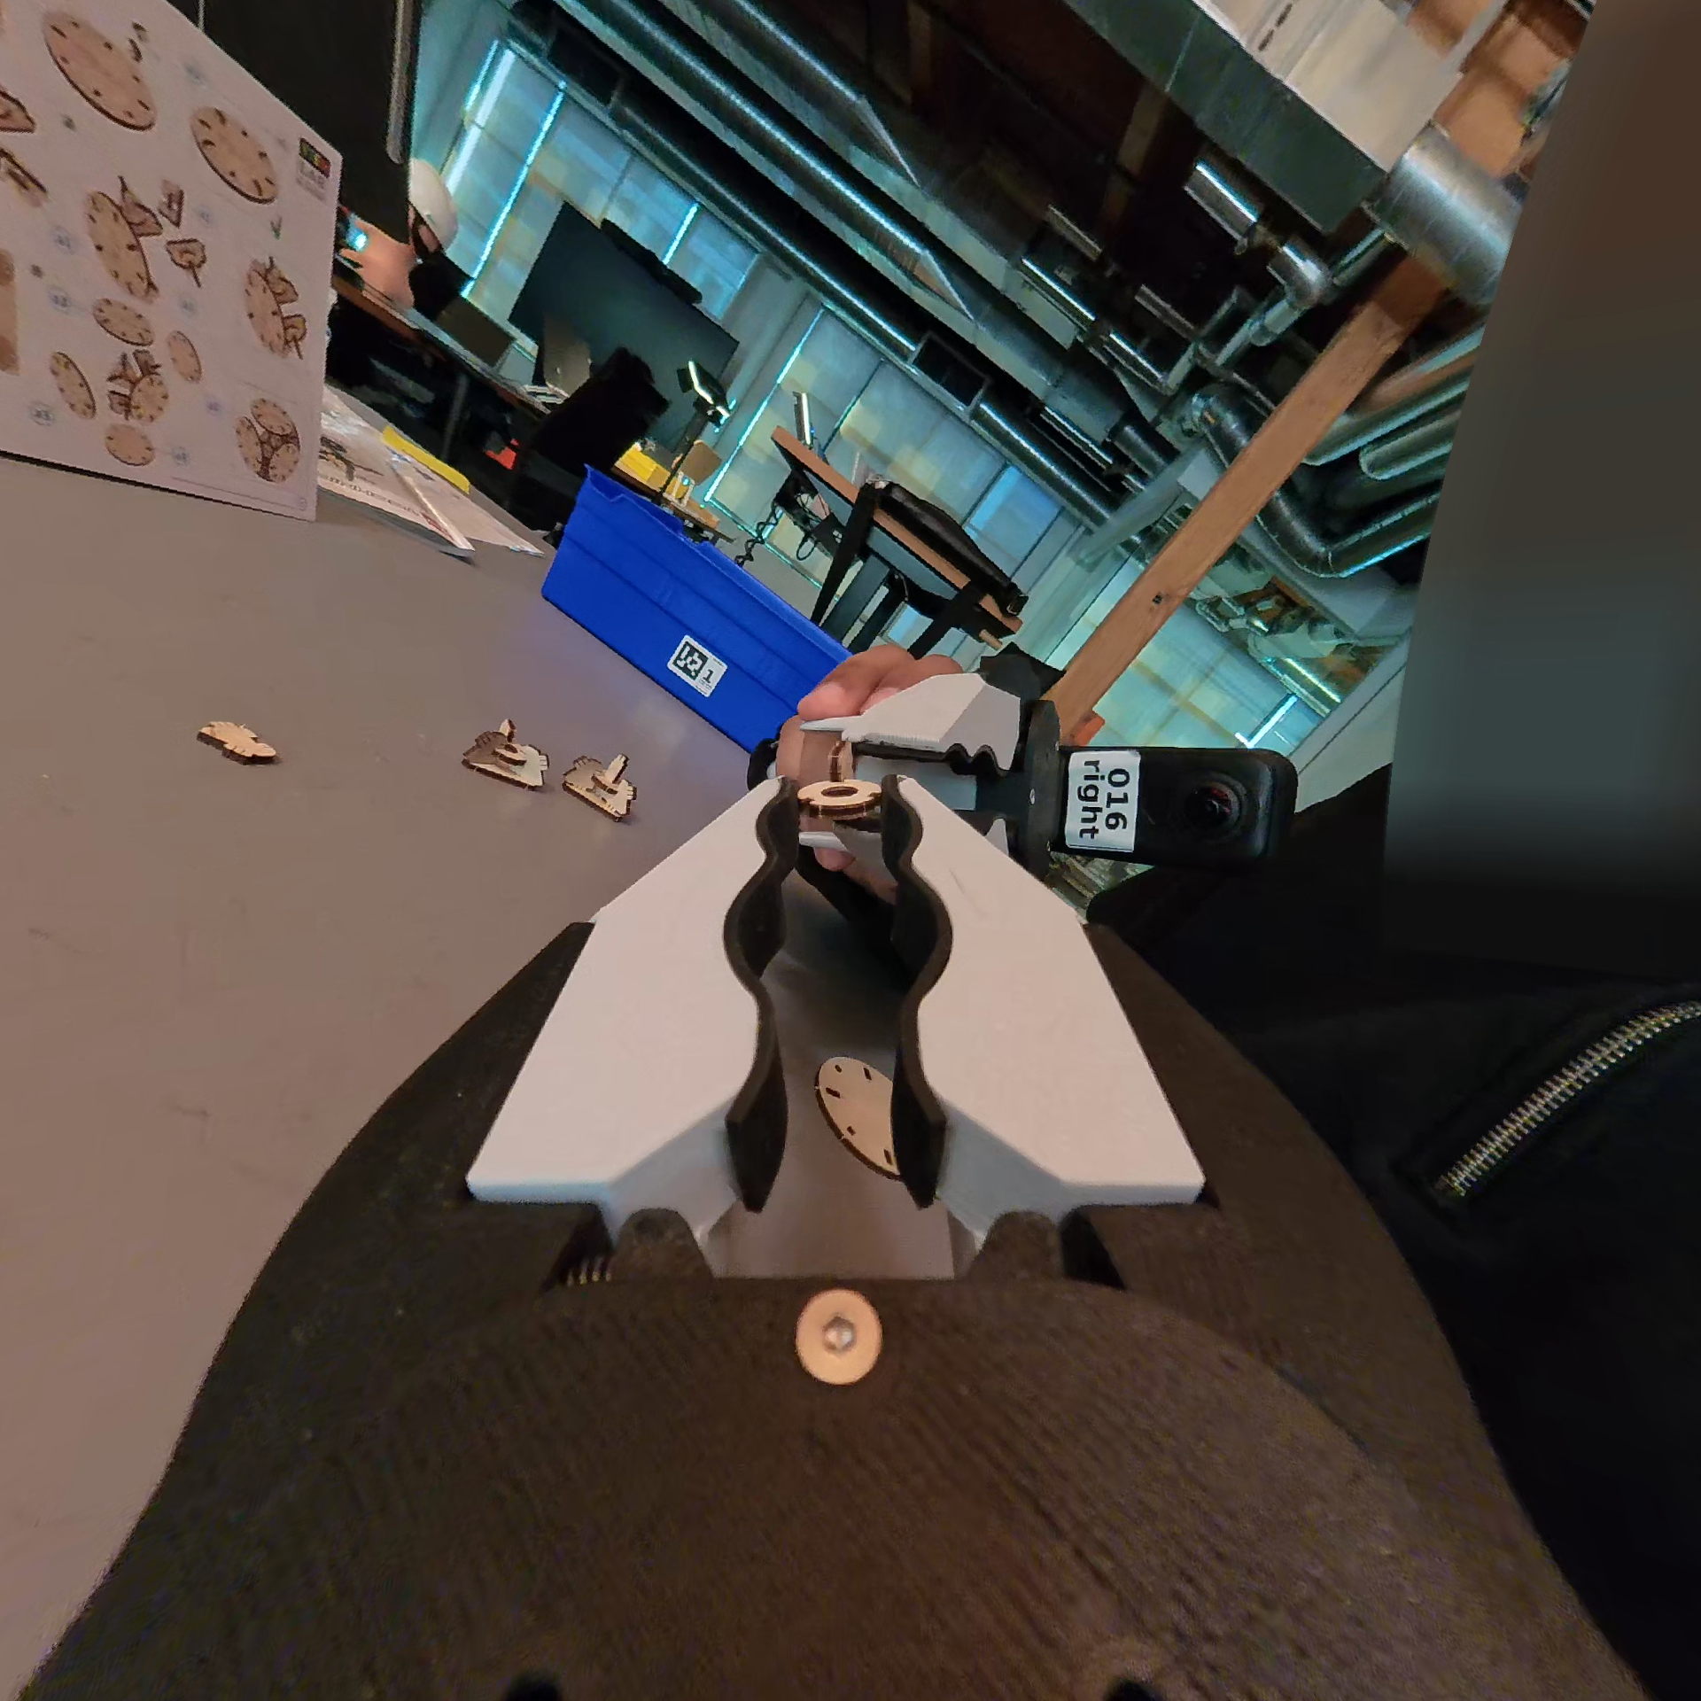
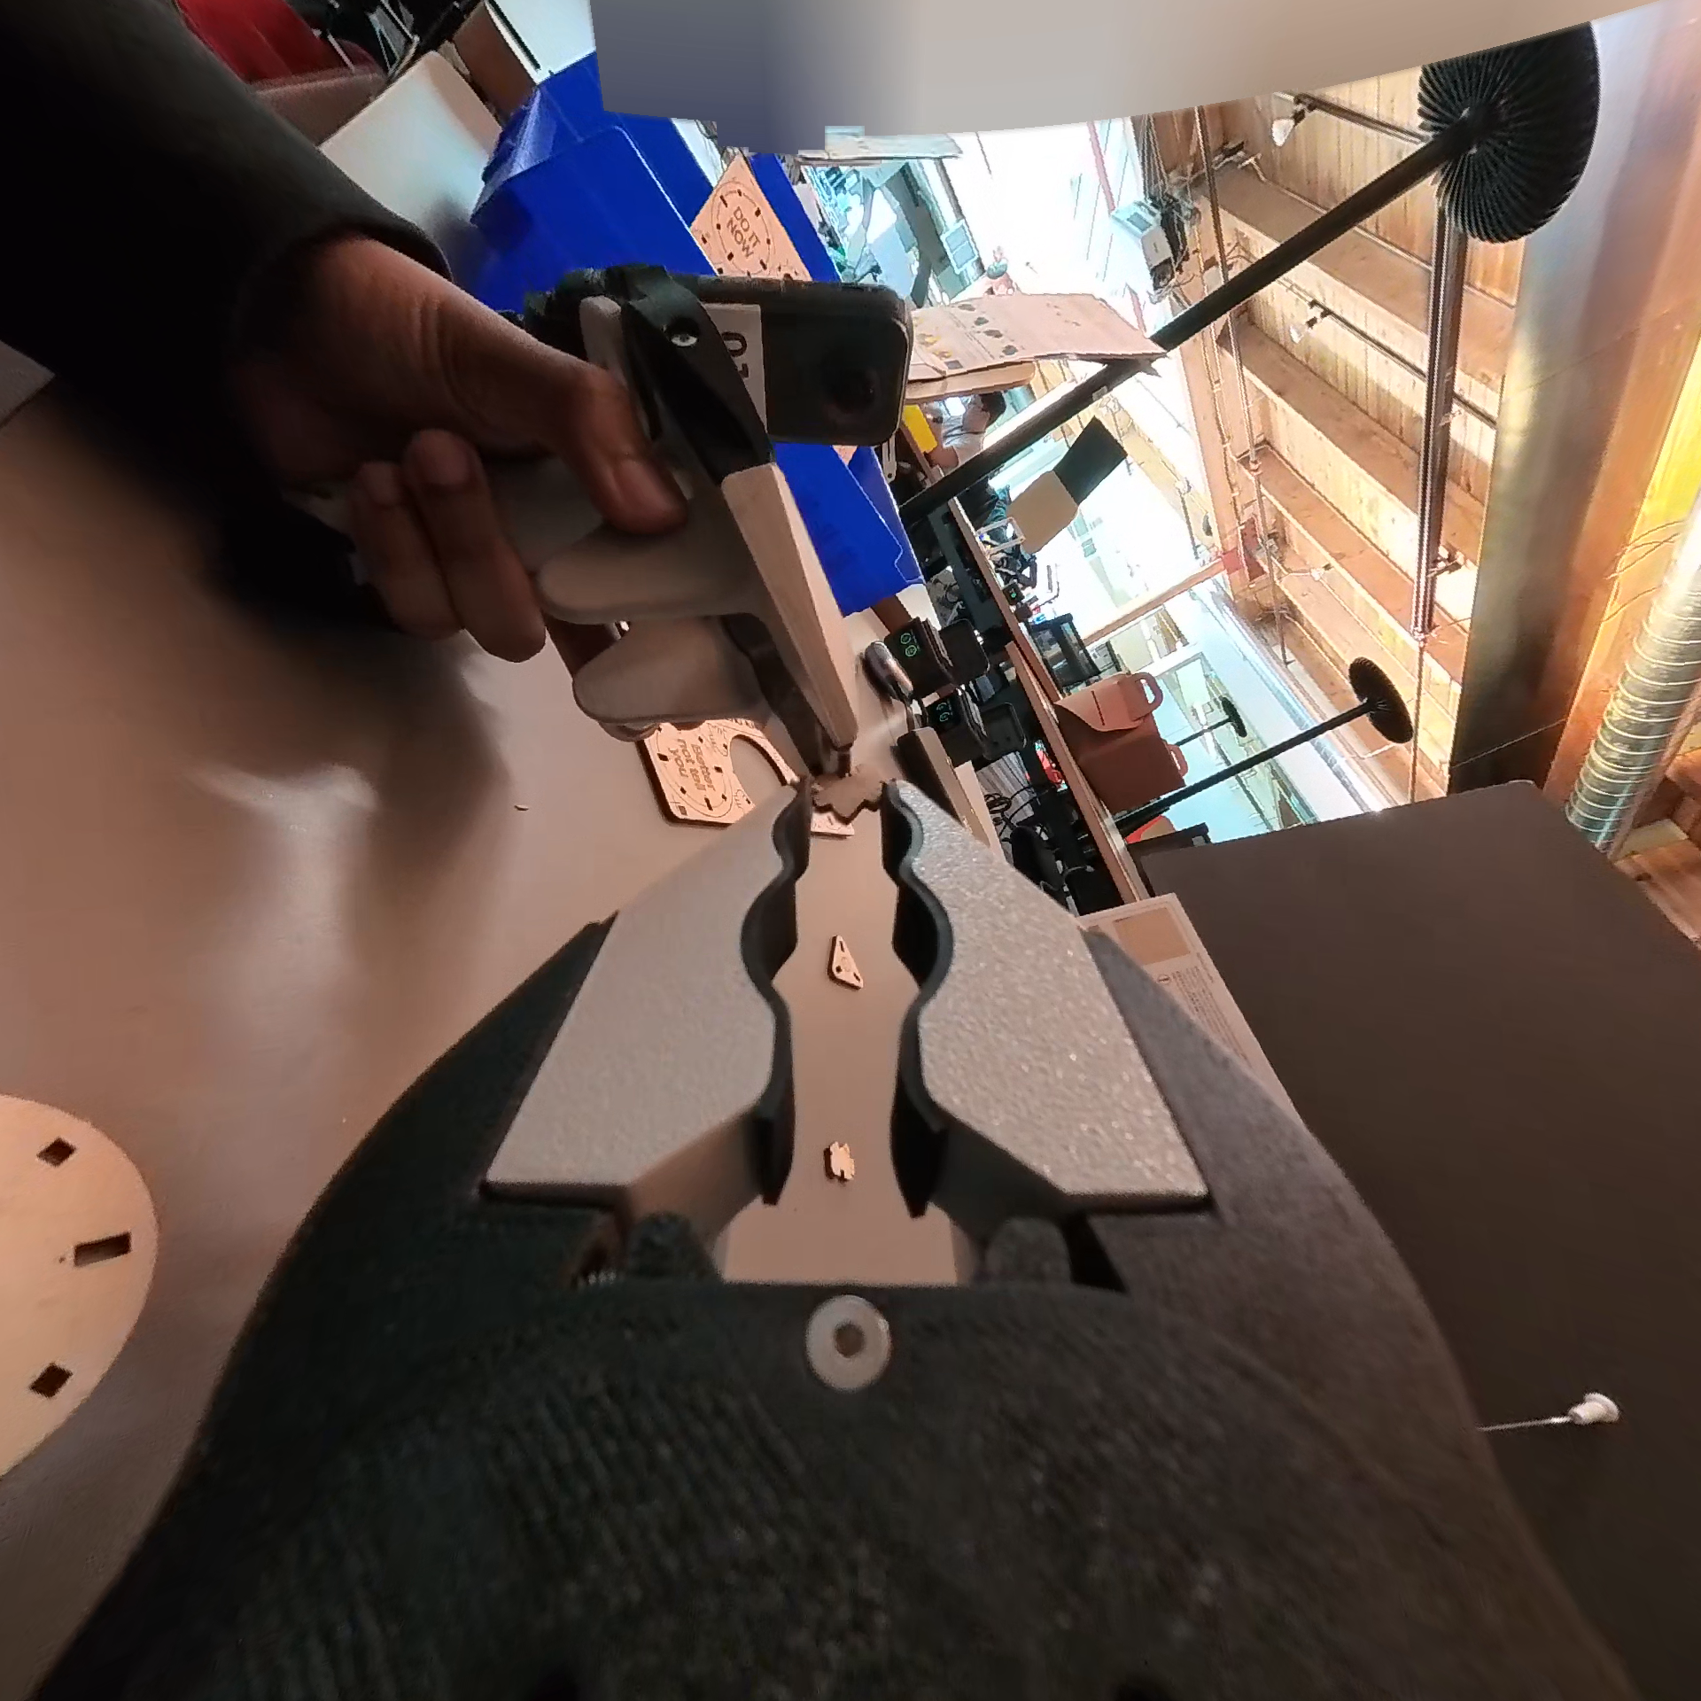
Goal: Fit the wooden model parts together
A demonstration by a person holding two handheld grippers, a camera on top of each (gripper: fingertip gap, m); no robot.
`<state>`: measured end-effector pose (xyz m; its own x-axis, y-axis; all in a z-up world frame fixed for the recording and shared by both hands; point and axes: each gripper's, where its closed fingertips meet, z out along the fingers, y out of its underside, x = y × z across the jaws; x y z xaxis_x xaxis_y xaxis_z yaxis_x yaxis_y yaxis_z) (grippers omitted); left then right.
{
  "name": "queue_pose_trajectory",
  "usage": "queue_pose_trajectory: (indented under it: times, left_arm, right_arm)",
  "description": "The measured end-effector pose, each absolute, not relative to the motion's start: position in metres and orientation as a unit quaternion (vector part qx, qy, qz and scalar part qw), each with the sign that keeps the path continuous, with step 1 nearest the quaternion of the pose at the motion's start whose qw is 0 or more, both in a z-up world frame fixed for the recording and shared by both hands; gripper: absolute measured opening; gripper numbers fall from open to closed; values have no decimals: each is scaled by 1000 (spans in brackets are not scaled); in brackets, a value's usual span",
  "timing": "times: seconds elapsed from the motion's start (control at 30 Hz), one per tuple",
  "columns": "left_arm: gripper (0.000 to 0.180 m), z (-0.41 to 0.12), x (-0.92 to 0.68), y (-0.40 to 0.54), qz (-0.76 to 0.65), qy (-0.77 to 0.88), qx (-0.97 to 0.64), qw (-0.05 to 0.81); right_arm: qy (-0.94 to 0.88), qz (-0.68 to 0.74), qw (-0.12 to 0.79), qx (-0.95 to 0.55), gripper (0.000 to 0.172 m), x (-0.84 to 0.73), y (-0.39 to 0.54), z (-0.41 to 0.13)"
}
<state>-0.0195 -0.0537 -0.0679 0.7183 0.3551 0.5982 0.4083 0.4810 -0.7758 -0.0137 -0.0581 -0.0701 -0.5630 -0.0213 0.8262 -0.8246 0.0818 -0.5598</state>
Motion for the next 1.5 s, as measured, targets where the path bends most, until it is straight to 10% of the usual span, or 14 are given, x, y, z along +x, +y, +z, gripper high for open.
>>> queue_pose_trajectory:
  times: [1.5]
  left_arm:
    - [16,-65,-16,-52,-65,-369,-490,787]
  right_arm:
    - [-658,630,281,302,13,-11,-55,-67]
